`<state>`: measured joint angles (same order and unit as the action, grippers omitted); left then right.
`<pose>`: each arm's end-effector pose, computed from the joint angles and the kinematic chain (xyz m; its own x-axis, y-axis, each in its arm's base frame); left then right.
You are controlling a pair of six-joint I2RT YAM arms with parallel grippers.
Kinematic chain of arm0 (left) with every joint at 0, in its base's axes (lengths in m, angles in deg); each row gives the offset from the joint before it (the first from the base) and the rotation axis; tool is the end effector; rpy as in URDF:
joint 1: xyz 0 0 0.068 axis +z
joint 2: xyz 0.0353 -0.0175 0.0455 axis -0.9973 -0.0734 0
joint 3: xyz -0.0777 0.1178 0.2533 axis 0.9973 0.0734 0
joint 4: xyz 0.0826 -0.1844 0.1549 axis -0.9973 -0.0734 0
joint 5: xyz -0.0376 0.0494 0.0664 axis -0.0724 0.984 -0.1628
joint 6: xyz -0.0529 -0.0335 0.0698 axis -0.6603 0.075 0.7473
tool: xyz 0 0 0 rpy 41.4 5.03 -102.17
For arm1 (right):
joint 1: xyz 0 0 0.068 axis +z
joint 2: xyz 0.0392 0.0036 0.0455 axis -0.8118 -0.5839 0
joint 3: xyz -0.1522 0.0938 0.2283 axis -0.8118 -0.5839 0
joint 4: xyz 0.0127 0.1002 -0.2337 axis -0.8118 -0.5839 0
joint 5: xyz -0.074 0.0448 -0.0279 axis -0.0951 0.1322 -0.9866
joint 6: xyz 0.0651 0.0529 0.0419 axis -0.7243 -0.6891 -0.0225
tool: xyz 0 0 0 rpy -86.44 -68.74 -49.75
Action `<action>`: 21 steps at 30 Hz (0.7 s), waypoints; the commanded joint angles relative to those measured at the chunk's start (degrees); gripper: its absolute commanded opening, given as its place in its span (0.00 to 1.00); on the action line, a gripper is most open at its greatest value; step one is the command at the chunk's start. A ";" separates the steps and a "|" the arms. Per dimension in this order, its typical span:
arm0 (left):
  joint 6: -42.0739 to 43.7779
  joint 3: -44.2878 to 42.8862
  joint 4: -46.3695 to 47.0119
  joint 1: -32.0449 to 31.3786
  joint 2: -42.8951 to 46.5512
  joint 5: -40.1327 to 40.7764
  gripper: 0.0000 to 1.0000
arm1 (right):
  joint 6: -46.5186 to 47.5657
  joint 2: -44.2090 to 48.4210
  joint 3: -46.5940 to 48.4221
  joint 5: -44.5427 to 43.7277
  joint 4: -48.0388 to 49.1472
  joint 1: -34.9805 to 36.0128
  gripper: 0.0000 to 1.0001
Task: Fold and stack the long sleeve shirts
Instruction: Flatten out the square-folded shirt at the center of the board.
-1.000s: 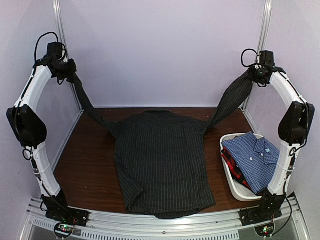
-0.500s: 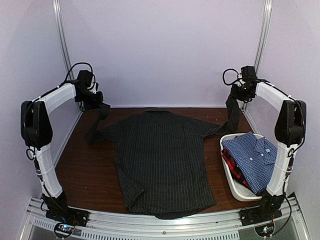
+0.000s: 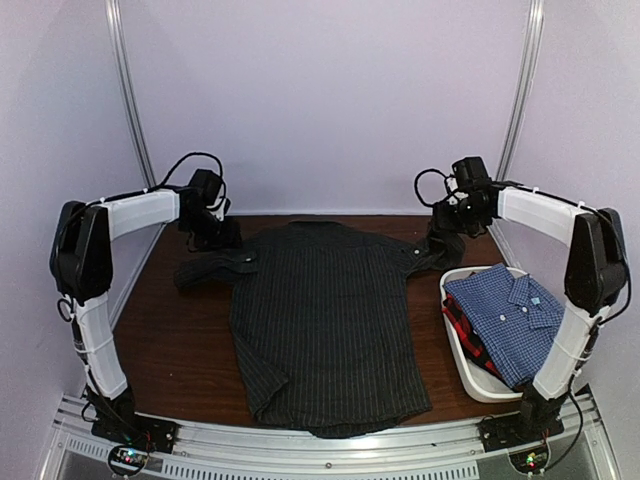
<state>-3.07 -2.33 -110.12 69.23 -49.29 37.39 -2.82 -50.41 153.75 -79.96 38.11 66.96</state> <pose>0.4388 -0.1356 0.2051 -0.8675 -0.1795 -0.4639 -0.0547 0.9614 -0.2696 0.4299 0.1000 0.2505 -0.7622 0.0894 -0.6411 -0.0508 0.9791 0.1969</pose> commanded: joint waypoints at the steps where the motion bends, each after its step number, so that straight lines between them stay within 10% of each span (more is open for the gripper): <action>1: -1.36 5.61 2.91 -6.53 6.10 1.46 0.68 | -0.19 7.46 -6.03 -1.61 3.24 6.41 0.67; 21: -23.51 29.89 21.73 -41.80 11.32 -8.67 0.63 | -19.82 24.80 -39.13 -4.31 14.18 46.03 0.63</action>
<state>-19.86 24.11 -96.27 29.89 -39.70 32.30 -15.94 -28.83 118.95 -81.12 48.91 108.71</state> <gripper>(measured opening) 0.635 0.629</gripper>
